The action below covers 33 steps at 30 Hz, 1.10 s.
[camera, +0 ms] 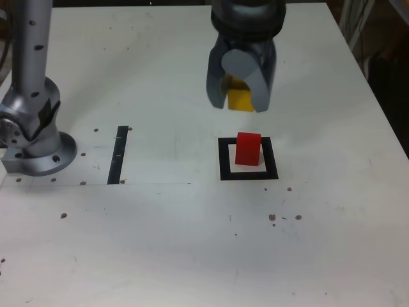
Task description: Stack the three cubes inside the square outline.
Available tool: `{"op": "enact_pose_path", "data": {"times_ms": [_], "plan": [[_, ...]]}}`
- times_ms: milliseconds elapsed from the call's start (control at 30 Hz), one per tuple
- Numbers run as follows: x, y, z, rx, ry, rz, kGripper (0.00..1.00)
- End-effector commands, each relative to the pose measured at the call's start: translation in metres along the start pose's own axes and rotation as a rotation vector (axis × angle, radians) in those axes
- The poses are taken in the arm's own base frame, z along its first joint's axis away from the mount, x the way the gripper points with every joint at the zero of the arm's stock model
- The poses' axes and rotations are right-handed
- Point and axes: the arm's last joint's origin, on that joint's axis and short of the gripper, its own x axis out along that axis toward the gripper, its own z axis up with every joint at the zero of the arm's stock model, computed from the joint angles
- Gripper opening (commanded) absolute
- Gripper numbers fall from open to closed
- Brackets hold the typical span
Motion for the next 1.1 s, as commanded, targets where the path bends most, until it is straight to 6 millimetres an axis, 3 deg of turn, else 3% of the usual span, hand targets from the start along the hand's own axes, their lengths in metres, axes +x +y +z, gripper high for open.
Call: {"op": "enact_pose_path", "data": {"times_ms": [0,467,1067], "plan": [[0.005,-0.005,0.002,-0.023,0.012,-0.013,0.26],[0.035,-0.013,0.027,-0.097,0.077,-0.006,0.26],[0.058,-0.016,0.039,-0.077,0.093,-0.01,0.27]]}}
